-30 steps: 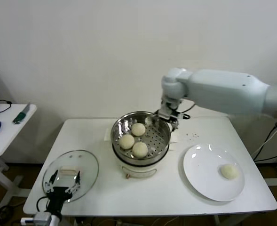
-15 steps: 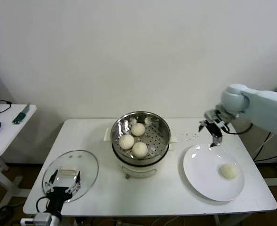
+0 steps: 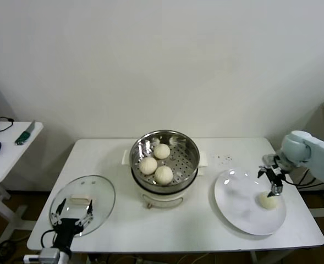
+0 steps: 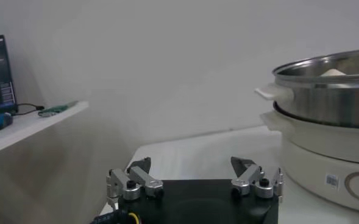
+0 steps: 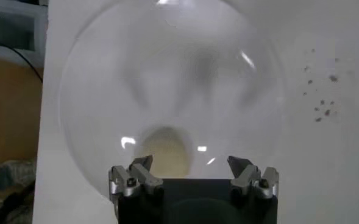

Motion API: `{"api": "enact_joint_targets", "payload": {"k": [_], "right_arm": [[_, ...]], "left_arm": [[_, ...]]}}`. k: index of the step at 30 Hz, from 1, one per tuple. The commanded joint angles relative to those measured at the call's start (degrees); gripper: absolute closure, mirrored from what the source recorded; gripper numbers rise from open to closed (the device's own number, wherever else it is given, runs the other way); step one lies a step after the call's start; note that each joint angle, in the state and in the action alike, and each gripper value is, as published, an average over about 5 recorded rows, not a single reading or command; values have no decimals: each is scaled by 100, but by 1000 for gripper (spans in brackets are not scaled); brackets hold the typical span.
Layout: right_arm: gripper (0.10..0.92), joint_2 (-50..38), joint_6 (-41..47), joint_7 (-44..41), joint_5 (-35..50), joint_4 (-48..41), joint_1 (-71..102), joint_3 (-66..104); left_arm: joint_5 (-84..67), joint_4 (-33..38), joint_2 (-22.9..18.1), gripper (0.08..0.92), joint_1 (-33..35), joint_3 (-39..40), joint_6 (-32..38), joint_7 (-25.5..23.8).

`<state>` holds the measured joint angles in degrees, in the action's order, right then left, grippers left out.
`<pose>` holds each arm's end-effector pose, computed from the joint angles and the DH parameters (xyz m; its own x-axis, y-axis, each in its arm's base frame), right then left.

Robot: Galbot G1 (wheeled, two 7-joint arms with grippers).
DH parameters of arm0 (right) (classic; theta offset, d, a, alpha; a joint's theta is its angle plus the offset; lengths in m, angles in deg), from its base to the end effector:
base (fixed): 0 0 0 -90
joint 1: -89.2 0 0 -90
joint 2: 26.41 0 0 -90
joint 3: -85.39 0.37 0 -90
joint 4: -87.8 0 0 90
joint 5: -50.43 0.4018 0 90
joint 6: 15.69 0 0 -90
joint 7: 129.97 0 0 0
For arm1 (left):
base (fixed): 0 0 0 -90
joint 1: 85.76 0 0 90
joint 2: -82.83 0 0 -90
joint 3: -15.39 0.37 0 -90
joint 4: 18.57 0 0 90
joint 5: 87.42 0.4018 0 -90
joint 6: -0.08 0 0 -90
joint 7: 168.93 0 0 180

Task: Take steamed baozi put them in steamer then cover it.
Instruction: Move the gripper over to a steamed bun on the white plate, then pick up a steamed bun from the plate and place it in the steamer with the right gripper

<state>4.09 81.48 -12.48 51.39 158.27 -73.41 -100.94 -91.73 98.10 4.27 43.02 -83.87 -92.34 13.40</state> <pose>0.5413 -0.2435 -0.2133 -0.0767 0.0058 0.9970 -0.9943 -0.0745 -0.0761 0.1670 0.0942 -0.3579 -0.9704 -0.0992 0.2203 -0.0569 0.9800 0.1905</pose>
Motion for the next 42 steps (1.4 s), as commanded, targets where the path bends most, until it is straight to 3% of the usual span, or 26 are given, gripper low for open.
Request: {"api": "enact_joint_targets", "payload": {"k": [1, 19, 31, 36, 42], "right_arm": [[203, -139, -37, -18, -445, -431, 1229, 942], [204, 222, -58, -24, -423, -740, 1255, 1002], [319, 240, -61, -75, -229, -773, 1159, 994], [329, 186, 106, -82, 451, -639, 409, 440], [329, 596, 410, -146, 1720, -661, -1661, -1217]], "left_arm": [[25, 4, -17, 177, -4, 4, -27, 3], [39, 2, -28, 177, 4, 9, -61, 7], [44, 1, -39, 177, 28, 2, -48, 8], [45, 27, -54, 177, 19, 33, -54, 6], [57, 86, -66, 177, 26, 102, -72, -17]]}}
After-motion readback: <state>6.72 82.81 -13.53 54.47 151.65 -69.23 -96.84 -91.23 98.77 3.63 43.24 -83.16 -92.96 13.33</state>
